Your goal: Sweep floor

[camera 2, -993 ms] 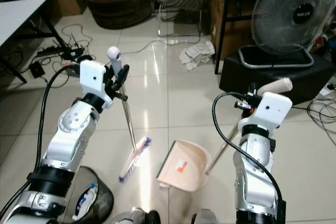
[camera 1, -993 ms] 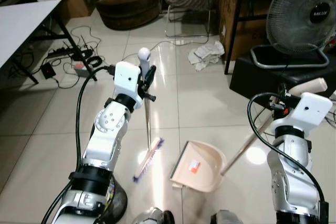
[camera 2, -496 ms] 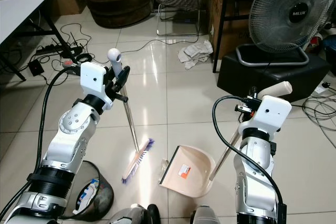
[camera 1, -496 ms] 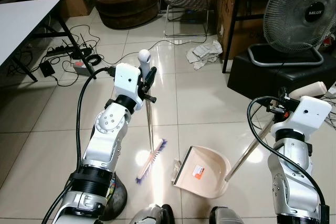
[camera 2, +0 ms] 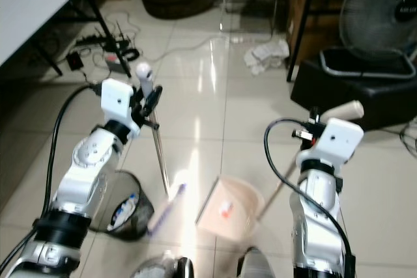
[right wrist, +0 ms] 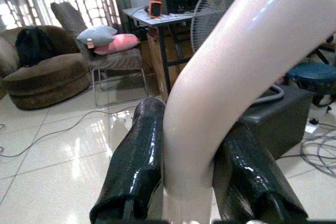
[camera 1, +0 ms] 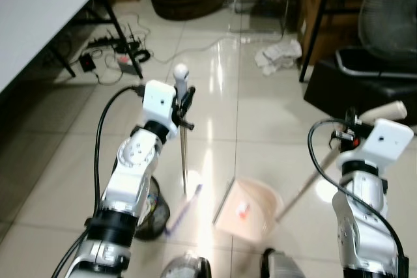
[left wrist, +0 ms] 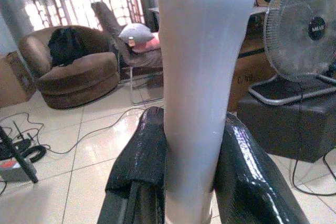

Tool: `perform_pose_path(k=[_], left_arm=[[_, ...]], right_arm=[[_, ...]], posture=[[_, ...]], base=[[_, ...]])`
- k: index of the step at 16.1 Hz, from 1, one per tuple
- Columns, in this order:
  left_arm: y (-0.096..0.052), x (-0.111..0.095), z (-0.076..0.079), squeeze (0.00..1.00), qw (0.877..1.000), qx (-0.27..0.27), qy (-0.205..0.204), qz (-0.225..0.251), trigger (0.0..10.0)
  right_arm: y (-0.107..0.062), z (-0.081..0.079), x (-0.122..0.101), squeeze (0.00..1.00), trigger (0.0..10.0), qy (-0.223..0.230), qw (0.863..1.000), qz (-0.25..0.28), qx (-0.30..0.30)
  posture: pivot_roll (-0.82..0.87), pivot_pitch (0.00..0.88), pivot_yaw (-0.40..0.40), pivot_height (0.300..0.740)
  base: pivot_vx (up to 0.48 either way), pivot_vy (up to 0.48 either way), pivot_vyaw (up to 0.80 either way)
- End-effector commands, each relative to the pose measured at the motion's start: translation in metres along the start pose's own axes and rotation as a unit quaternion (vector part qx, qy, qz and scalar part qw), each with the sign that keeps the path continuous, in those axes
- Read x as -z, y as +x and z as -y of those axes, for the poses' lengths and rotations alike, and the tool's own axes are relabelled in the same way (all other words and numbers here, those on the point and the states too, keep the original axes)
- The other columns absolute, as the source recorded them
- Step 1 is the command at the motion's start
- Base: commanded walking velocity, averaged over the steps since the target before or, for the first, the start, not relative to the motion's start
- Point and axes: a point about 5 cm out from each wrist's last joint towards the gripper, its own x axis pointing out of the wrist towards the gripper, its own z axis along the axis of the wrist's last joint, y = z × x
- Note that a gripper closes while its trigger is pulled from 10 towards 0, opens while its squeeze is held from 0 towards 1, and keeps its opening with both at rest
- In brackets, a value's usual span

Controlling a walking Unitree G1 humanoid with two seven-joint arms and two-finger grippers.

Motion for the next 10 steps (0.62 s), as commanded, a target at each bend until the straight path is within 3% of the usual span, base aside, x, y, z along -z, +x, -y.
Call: perform_pose_path(k=[1,10], left_arm=[[0.0018,-0.0101,-0.0047,0.0,1.0,-0.004,0.011,0.02,10.0],[0.0023,-0.01,-0.0023,0.0,1.0,-0.001,0.004,0.02,10.0]], right_arm=[[0.0013,-0.0011,-0.0067,0.0,10.0,0.004,1.0,0.014,0.0],[0.0007,-0.0006,-0.0076,0.0,10.0,-0.006,1.0,0.015,0.0]], posture=[[-0.02,0.121,0.139,0.74],[-0.02,0.12,0.139,0.74]], base=[[0.0,0.0,0.0],[0.0,0.0,0.0]])
